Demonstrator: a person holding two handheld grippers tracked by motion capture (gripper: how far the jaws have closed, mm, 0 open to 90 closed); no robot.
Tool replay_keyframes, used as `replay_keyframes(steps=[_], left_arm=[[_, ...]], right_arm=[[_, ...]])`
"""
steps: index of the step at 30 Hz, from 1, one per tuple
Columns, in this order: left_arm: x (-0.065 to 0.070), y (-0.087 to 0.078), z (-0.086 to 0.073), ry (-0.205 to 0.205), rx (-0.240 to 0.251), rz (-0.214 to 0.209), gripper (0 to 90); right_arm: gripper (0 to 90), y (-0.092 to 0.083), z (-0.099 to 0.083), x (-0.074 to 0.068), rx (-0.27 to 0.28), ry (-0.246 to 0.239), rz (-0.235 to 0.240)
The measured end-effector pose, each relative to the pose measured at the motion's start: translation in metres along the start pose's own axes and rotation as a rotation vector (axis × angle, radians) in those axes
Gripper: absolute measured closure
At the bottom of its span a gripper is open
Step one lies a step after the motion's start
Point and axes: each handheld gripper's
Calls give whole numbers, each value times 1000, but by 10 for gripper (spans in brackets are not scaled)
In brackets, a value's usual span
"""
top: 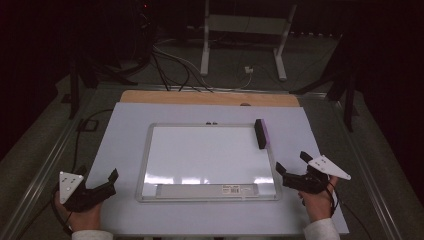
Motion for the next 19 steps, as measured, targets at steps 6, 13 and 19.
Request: replay_keyframes(steps=[6,13,19], left_arm=[[0,-1,0,-1,1,-9,8],[2,-1,3,13,14,-34,8],[5,2,3,27,2,-48,8]], right_arm=[[2,-17,-15,4,18,2,0],[2,-30,-25,14,68,60,-6],[2,-31,-27,15,55,7,-24]])
Point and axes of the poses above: each handheld gripper's, and its own axes: y roughly forward along the jaws, z roughly out of its top, x roughly to its right, and after that the axes turned 6 degrees about y, right-handed
